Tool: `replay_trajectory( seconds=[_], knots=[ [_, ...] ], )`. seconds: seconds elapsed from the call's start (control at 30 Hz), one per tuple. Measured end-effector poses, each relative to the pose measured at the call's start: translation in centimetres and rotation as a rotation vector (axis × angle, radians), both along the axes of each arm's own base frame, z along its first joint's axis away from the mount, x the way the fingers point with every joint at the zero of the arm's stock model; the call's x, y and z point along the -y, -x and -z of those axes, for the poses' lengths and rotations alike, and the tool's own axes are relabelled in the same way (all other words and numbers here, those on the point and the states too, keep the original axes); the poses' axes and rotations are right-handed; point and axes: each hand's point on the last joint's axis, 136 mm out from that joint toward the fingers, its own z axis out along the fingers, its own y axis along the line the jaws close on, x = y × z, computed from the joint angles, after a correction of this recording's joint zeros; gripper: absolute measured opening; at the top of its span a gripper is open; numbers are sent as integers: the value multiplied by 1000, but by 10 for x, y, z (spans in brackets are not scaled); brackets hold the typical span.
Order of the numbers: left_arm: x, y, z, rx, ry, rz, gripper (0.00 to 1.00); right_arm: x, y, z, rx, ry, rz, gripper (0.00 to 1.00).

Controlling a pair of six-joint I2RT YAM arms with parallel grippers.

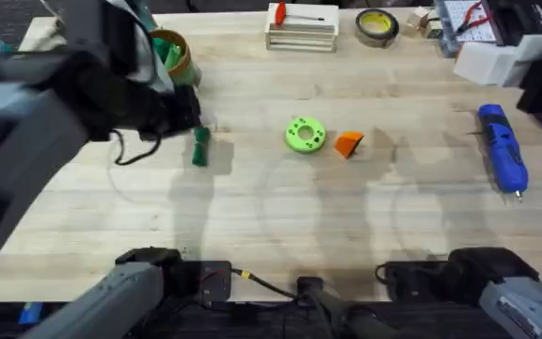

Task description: Pick up the gripper from the table and insert it into the empty holder that is missing its gripper. Then pick up a screw, insert it into the mounting hole, and use the screwdriver to tighten it. Finally, clean up the table by picking up the vegetable and placing it into the bucket.

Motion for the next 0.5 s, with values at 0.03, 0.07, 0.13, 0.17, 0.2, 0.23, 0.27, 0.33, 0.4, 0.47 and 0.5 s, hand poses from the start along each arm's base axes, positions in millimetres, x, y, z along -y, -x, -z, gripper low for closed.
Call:
replay_trajectory(
  seconds=[0.03, 0.07, 0.13, 0.17, 0.2, 0.23, 0.27, 0.33, 0.4, 0.47, 0.5],
  knots=[
    [5, -3, -15, 62, 25, 14, 7, 0, 0, 0, 0, 0, 0, 899],
    [9, -5, -31, 125, 49, 30, 7, 0, 0, 0, 0, 0, 0, 899],
    [20, -5, -64, 255, 101, 71, 7, 0, 0, 0, 0, 0, 0, 899],
    [24, -4, -79, 313, 121, 94, 45, 0, 0, 0, -2, 0, 0, 899],
    [28, -2, -93, 366, 139, 111, 182, 0, 1, 1, -6, 0, 0, 900],
    [32, 2, -108, 424, 156, 131, 355, 0, 2, 2, -12, 0, 0, 899],
    [35, 6, -119, 468, 167, 146, 500, 0, 2, 4, -18, 0, 0, 899],
    [39, 14, -140, 554, 181, 172, 811, 0, 3, 5, -26, 0, 0, 900],
    [41, 22, -159, 630, 191, 188, 950, 0, 3, 5, -26, 0, 0, 899],
    [43, 30, -177, 707, 194, 206, 696, 0, 3, 5, -26, 0, 0, 899],
    [44, 34, -185, 744, 193, 213, 531, 0, 3, 5, -26, 0, 0, 898]
  ],
)
